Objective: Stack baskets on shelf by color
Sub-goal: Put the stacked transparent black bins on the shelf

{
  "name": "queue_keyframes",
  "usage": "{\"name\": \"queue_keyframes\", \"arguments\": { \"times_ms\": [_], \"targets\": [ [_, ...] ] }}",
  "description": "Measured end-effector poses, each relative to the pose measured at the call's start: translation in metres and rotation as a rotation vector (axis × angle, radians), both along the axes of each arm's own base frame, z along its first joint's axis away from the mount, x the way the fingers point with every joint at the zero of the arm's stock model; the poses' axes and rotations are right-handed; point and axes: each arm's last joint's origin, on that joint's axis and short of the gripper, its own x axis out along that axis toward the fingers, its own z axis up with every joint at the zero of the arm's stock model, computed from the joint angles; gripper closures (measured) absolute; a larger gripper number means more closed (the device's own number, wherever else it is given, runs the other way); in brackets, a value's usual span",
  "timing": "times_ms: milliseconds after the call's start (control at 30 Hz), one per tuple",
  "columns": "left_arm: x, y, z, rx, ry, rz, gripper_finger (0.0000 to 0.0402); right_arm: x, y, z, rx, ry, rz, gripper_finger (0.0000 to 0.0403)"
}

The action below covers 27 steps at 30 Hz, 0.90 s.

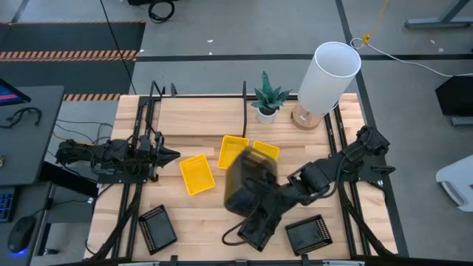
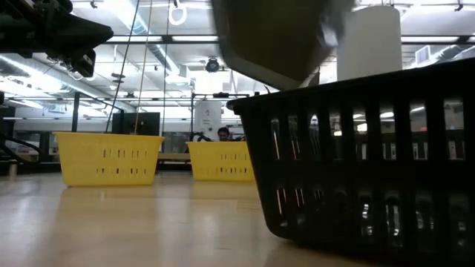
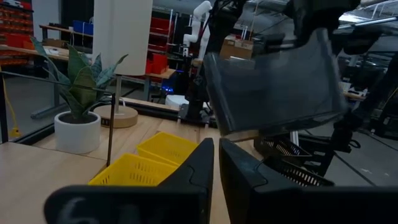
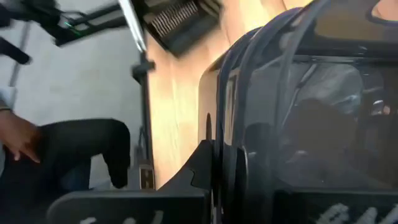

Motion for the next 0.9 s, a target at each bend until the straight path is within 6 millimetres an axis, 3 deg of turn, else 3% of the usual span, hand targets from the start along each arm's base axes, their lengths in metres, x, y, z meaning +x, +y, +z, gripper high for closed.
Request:
{"name": "queue_keyframes", "arguments": {
  "times_ms": [567, 900],
  "targets": [
    [0.000, 0.000, 0.000, 0.000, 0.000, 0.000, 0.0366, 0.047, -0.052, 0.017, -0.048, -0.269, 0.136, 0.0386],
    [0.000, 0.000, 0.000, 0.000, -0.002, 0.000, 0.0370, 0.082, -0.114, -0.006, -0.170, -0.244, 0.182, 0.0386]
  ]
}}
